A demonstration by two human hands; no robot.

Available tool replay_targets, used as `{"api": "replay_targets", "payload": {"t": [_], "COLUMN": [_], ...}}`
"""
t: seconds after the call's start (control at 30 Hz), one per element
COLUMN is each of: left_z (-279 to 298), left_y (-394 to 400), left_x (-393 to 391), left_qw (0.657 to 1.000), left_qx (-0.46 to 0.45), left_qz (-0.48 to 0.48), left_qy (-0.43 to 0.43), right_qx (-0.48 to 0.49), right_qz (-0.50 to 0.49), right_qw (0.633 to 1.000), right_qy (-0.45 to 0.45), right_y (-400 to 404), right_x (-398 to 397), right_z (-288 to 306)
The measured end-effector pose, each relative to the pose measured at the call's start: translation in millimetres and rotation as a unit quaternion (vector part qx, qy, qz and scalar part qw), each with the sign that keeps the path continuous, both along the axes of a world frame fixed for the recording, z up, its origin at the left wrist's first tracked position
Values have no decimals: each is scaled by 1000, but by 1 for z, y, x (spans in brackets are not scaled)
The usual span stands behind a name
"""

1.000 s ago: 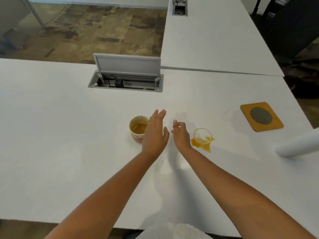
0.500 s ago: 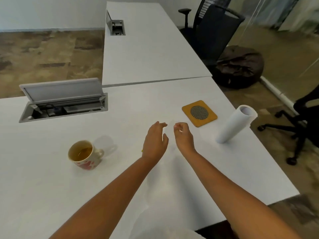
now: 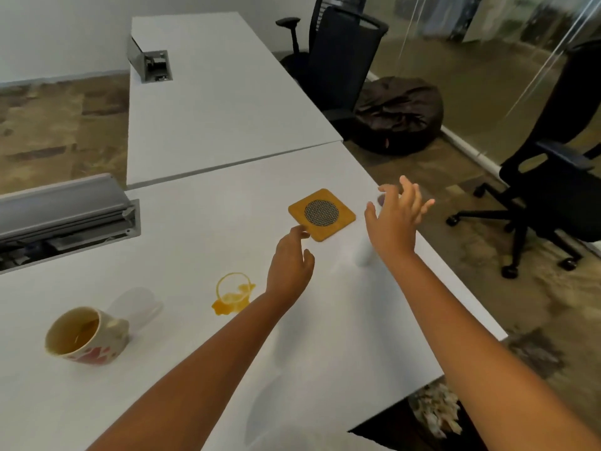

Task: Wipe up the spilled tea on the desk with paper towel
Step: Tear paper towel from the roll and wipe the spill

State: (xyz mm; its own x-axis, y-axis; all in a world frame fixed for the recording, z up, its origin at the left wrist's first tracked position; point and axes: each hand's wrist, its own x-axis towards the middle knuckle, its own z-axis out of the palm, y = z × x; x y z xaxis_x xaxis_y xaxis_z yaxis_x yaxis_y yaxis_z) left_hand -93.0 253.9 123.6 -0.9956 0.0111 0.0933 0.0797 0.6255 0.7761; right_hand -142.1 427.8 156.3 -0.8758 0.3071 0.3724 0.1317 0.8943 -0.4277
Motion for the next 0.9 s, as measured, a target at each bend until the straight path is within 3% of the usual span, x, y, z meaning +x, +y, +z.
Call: {"api": "replay_targets", "payload": {"t": [0.2,0.43,0.63,0.77,0.9], "left_z": [1,7,33,38,40], "left_y": [13,27,37,29,15], "left_x": [-9,-24,-30,-33,-39], "left_qw": [1000,998,991,991,990], "left_qx": [-16,-4,100,96,79], "left_qz": [-24,-49,-16,18,17], "left_qy": [-13,-44,-84,-88,-116], "right_qx": [-6,-77,-95,-133,-232], "right_qz": [22,83,119,188,229], "right_qw": [995,992,987,972,943], "right_qy": [-96,-54,-57,-49,-73], "right_y": [26,16,-18,-42,-42], "right_x": [0,6,23,35,34], "right_z": [-10,1,4,-3,-7]}}
